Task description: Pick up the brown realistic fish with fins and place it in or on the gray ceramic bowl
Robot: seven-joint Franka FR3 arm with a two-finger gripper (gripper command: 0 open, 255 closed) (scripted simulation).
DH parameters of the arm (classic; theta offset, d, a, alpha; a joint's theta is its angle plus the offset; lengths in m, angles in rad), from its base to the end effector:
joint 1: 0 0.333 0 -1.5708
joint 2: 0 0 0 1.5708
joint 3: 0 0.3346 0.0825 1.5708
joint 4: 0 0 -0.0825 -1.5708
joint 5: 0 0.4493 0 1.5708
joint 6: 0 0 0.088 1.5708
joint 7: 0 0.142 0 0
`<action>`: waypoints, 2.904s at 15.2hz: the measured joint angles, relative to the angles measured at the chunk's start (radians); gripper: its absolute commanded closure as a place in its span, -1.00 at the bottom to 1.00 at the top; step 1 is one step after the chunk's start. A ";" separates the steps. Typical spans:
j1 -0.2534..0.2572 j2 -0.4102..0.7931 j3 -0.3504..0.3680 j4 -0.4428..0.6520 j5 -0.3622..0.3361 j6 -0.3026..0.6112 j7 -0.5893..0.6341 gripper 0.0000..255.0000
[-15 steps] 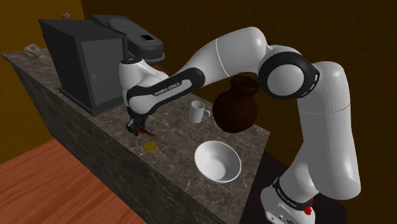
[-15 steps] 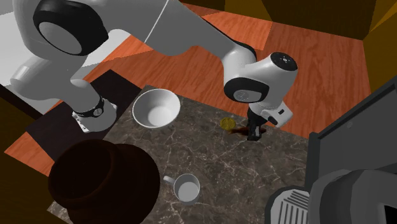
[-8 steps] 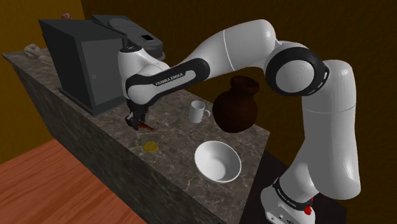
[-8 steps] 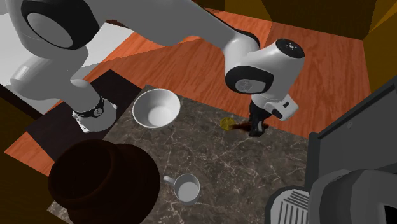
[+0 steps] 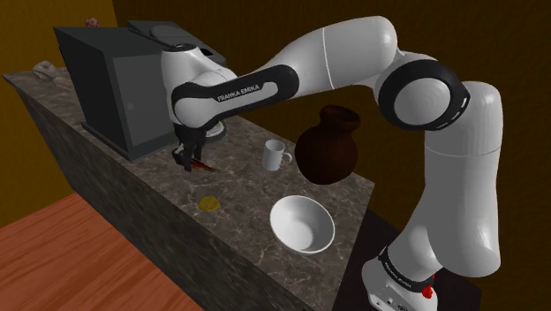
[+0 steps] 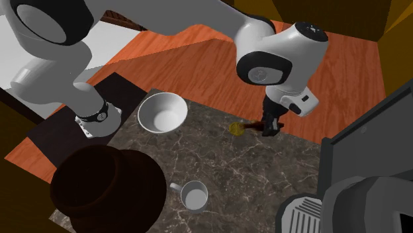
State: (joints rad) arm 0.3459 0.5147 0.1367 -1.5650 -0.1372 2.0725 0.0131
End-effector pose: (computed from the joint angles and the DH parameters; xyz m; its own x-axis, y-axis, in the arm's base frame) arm 0.6802 0.3314 0.2972 0.8687 0.4953 -0.0020 0.4947 -0.8675 0.0530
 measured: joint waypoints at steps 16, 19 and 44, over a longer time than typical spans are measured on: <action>-0.020 -0.294 0.017 -0.305 0.038 0.014 -0.006 1.00; -0.025 -0.404 0.021 -0.461 0.055 0.061 -0.010 1.00; 0.048 -1.177 0.023 -1.282 0.193 0.115 -0.043 1.00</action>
State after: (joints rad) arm 0.3943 -0.6626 0.1601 -2.8475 0.0556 2.1873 -0.0297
